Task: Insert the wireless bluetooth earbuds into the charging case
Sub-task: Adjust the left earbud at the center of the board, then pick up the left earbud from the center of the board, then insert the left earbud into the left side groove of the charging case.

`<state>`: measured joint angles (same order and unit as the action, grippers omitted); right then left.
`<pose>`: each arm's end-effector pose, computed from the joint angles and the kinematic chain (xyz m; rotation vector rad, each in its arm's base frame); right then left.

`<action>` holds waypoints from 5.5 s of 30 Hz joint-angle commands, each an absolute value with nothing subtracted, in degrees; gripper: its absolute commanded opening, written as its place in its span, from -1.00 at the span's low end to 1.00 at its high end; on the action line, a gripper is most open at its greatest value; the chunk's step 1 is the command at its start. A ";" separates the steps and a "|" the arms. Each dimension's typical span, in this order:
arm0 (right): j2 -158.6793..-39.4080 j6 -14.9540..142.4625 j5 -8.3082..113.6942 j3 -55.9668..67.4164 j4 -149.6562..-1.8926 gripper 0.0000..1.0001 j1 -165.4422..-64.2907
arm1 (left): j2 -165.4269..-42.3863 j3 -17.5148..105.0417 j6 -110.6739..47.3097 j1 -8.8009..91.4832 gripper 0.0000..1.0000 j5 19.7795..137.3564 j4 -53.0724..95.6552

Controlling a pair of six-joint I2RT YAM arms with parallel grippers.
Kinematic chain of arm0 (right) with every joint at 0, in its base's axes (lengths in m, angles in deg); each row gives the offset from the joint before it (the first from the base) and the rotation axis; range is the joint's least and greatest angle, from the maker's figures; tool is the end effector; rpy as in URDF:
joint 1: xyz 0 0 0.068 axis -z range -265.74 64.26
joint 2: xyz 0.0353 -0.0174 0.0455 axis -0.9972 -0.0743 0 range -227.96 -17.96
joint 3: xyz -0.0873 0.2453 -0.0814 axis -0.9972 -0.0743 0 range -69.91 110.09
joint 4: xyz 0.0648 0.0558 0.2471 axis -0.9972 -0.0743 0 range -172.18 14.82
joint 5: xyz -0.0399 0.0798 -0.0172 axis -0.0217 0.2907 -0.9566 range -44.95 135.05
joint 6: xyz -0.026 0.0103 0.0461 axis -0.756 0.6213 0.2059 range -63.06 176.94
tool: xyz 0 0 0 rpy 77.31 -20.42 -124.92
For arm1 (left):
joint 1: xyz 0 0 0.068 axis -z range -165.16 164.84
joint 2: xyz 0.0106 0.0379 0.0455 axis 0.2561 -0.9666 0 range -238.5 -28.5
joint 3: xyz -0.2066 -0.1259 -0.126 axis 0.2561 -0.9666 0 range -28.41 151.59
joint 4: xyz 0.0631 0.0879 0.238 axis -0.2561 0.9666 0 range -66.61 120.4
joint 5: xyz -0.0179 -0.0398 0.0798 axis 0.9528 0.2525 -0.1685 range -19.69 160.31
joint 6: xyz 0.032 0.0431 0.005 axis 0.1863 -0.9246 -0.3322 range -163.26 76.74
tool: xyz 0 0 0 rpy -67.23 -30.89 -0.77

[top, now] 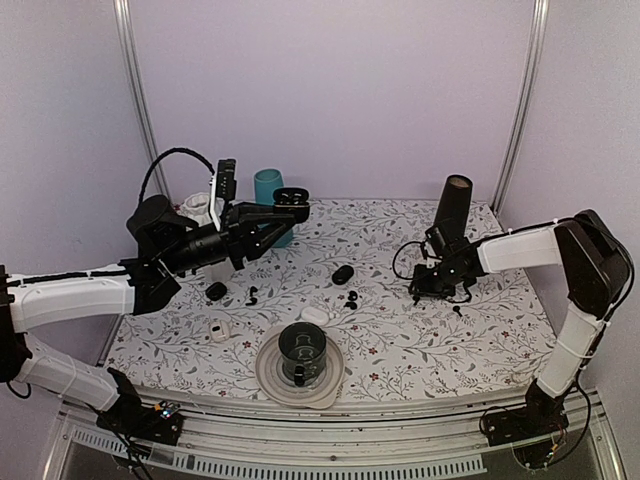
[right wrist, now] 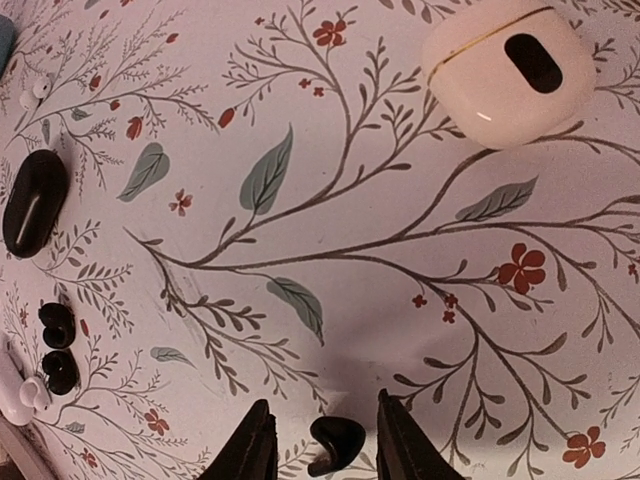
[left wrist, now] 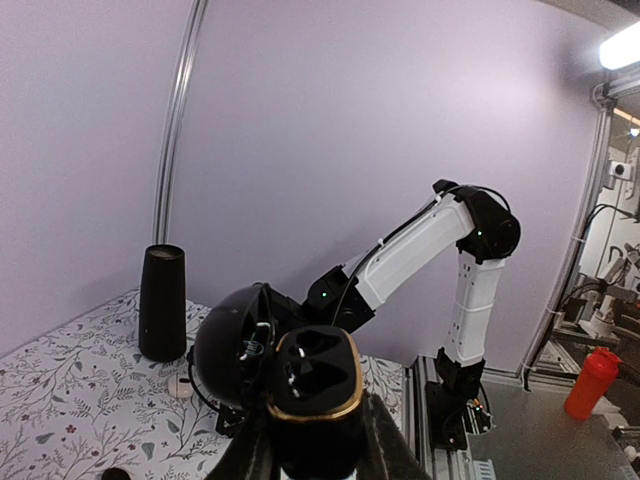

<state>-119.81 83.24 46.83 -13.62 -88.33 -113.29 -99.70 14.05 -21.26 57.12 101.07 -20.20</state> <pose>0.3057 0.1607 0.1453 -0.0403 2.6435 0.3718 0.1946 -0.2015 0.3250 0.7314 1.2765 -1.2805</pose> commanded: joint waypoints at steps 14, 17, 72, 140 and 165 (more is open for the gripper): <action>-122.71 78.83 45.92 -10.58 -91.98 -0.44 -113.88 | -99.77 14.03 -21.74 56.50 -1.00 101.02 -20.46; -123.37 78.68 44.90 -9.68 -93.07 -0.48 -114.88 | -99.90 14.18 -21.65 56.50 -1.00 101.17 -20.47; -126.47 83.58 42.40 -1.88 -102.77 -0.45 -120.20 | -99.34 13.63 -22.44 56.41 -1.00 100.89 -20.18; -118.96 80.87 36.64 -1.51 -99.55 -0.80 -122.41 | -103.56 13.09 -21.93 57.87 -1.00 87.42 -20.65; -101.48 79.39 32.19 9.80 -94.46 -0.77 -133.36 | -120.59 20.01 -20.56 61.84 -1.00 85.07 -29.16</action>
<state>-103.33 80.10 33.11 7.61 -96.61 -131.96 -119.00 17.57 -20.91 60.77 84.50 -26.19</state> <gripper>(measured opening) 0.142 0.224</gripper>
